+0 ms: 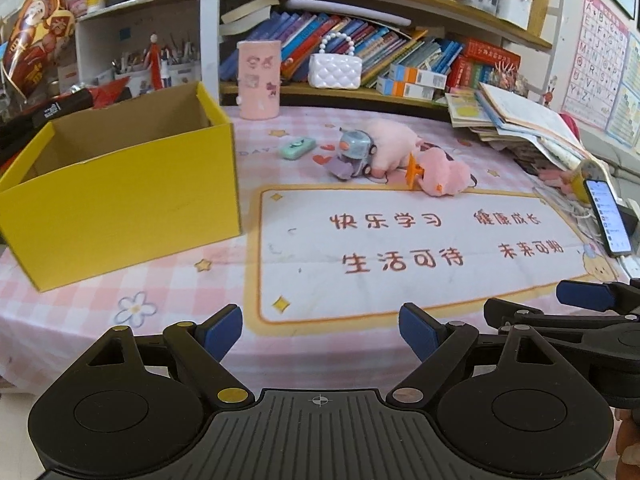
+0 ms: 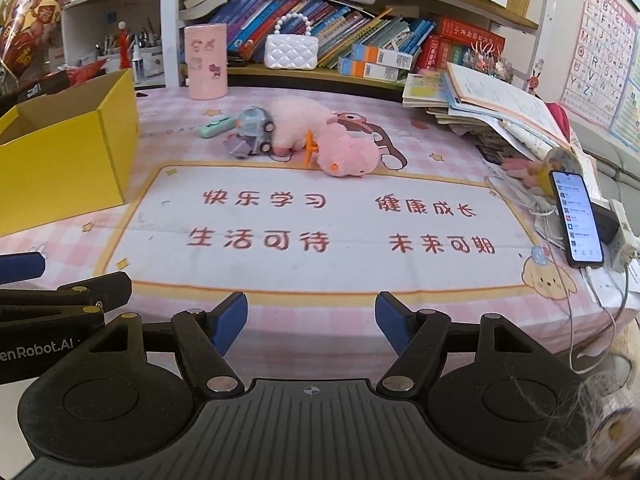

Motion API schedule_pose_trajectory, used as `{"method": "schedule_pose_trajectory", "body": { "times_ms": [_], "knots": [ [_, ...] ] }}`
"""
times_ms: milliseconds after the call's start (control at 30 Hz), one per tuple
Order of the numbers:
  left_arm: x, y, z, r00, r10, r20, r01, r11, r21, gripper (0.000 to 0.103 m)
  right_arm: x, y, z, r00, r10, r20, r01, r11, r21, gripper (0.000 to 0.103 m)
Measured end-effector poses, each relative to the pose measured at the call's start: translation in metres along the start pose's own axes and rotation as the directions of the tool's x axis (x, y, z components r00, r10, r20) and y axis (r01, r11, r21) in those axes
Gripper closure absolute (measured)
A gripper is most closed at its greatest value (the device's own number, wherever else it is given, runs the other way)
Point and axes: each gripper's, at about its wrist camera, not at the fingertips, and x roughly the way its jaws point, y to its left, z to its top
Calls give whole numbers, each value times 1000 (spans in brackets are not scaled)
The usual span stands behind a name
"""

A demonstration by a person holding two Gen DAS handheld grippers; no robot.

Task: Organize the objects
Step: 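Move both tools back toward the grey robot and pink plush toys, then grasp the grey toy robot with the left tool while the right tool grasps the pink plush pig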

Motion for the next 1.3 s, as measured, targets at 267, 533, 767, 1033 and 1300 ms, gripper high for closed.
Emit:
{"method": "schedule_pose_trajectory", "body": {
  "times_ms": [267,533,767,1033,1300],
  "knots": [
    [35,-21,28,1000,23,-15,-23,1000,-8,15,39,-26,27,999,31,-18,-31,999,-10,35],
    [73,-40,69,999,52,4,-52,998,-42,15,81,-53,62,998,62,22,-61,997,-54,35],
    [102,-46,106,995,86,44,-82,993,-85,15,122,-67,97,991,98,89,-86,987,-137,35],
    [135,-45,133,990,135,42,-130,986,-101,15,171,-62,128,978,195,71,-164,936,-313,35],
    [170,-47,147,991,132,18,-129,986,-104,16,198,-51,133,978,210,16,-181,877,-446,41]
  ]
}}
